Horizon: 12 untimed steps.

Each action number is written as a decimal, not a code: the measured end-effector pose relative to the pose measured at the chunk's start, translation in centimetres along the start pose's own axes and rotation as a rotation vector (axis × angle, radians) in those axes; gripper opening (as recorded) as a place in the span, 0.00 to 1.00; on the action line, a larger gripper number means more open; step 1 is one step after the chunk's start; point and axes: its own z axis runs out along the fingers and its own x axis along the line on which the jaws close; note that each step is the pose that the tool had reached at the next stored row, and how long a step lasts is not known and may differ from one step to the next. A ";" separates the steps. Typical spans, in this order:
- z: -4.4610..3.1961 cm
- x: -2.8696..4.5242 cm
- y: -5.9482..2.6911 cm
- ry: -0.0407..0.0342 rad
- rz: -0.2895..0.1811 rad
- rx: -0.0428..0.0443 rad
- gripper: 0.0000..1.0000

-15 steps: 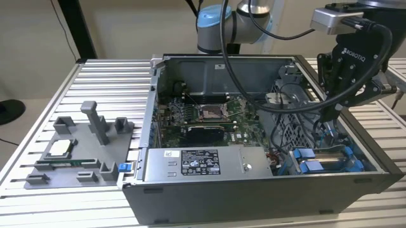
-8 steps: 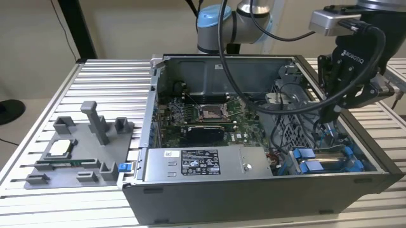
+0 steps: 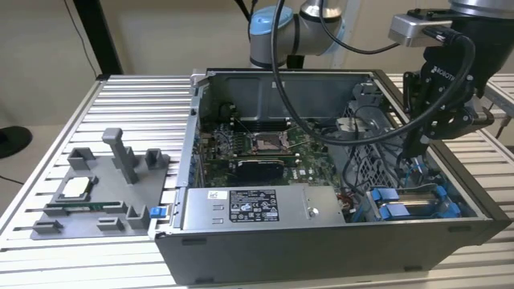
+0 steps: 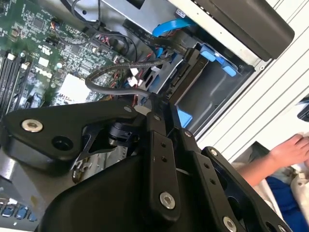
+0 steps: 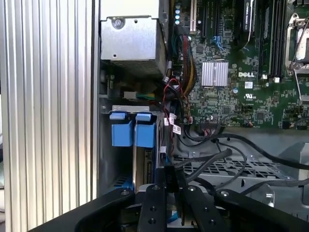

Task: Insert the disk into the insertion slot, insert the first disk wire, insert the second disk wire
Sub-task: 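Insert the first disk wire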

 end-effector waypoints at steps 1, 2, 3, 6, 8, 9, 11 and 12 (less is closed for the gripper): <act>0.05 0.00 0.00 -0.0002 0.008 -0.0010 0.00; 0.10 0.00 0.00 -0.0004 0.016 -0.0020 0.00; 0.15 0.00 -0.01 -0.0005 0.025 -0.0029 0.00; 0.30 0.00 -0.01 -0.0010 0.049 -0.0058 0.00; 0.38 0.01 -0.02 -0.0010 0.065 -0.0077 0.00; 0.41 0.01 -0.02 -0.0011 0.072 -0.0086 0.00; 0.51 0.01 -0.03 -0.0016 0.088 -0.0105 0.00; 0.53 0.01 -0.04 -0.0016 0.096 -0.0114 0.00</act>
